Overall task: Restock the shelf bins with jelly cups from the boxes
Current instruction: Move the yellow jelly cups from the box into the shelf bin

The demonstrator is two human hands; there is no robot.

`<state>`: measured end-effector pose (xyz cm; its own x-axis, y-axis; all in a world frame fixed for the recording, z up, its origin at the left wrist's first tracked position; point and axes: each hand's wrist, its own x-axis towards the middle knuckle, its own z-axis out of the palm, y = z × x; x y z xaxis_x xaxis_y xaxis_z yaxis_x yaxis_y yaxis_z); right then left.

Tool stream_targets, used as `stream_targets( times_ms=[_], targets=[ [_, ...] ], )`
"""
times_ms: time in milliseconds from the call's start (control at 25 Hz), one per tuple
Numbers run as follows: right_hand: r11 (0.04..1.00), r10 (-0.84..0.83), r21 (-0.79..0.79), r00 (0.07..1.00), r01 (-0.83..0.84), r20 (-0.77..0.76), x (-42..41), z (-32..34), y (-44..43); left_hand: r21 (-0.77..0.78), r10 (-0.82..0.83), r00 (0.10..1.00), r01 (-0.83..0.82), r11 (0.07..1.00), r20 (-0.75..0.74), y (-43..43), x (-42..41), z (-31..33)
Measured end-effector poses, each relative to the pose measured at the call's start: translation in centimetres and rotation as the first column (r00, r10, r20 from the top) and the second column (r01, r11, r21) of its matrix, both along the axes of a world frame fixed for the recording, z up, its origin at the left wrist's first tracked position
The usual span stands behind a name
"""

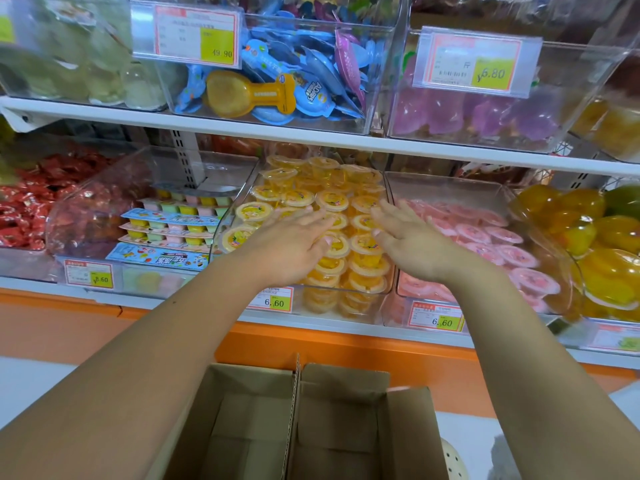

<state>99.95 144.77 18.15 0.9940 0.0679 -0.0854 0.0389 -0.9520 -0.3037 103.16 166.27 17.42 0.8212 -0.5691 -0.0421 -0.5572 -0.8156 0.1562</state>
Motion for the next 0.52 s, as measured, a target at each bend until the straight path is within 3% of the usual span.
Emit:
stream_targets(
  times_ms=[160, 320, 520],
  targets=[
    [0.999, 0.041, -0.031, 0.996, -0.043, -0.078, -1.6, -0.7, 0.3, 0.007, 0.007, 1.0, -0.007, 1.0, -0.002, 0.1, -0.4, -0.3],
    [0.999, 0.034, 0.021, 0.999, -0.034, -0.033, -2.3, -1.0, 0.3, -0.028, 0.021, 1.0, -0.021, 0.999, -0.013, 0.0, -0.7, 0.3],
    [0.974, 0.019, 0.222, 0.995, -0.041, 0.099, -2.8, -0.4, -0.3, -0.354, 0.183, 0.983, -0.166, 0.92, 0.015, 3.6, -2.3, 2.0]
  ],
)
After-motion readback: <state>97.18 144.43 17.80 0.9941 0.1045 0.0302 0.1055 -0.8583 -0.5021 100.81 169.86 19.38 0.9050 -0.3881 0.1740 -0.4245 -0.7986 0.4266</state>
